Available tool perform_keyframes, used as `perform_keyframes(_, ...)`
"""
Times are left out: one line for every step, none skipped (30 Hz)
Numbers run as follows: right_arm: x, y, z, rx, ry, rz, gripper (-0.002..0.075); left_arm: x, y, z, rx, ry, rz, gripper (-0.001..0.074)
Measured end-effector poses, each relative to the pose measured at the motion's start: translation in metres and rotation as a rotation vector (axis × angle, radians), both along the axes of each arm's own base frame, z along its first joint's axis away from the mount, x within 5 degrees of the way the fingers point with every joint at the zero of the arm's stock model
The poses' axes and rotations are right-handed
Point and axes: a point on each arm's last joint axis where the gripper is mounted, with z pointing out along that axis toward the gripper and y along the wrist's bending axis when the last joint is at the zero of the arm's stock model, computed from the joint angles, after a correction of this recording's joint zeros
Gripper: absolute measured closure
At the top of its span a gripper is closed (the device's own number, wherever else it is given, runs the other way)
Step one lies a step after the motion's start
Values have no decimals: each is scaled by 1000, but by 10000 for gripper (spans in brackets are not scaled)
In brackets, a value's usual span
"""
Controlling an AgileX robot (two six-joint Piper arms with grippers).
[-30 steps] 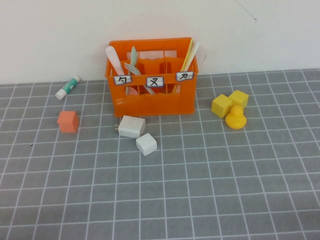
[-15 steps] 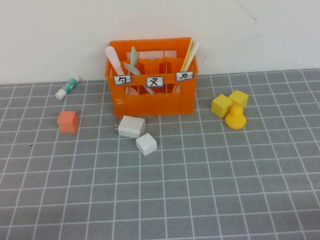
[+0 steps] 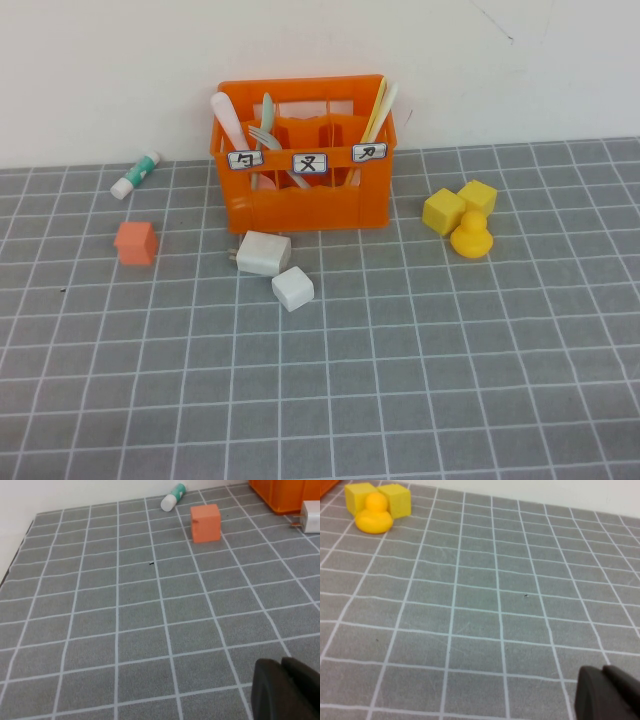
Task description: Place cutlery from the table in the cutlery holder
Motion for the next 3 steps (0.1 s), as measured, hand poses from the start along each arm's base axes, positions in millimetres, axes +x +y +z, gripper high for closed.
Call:
perform_keyframes(0,0,0,0,0,0,729,0,0,0,0,0,0,735)
perform_keyframes(0,0,0,0,0,0,729,0,0,0,0,0,0,735)
perform_keyframes(0,0,0,0,0,0,729,0,0,0,0,0,0,735)
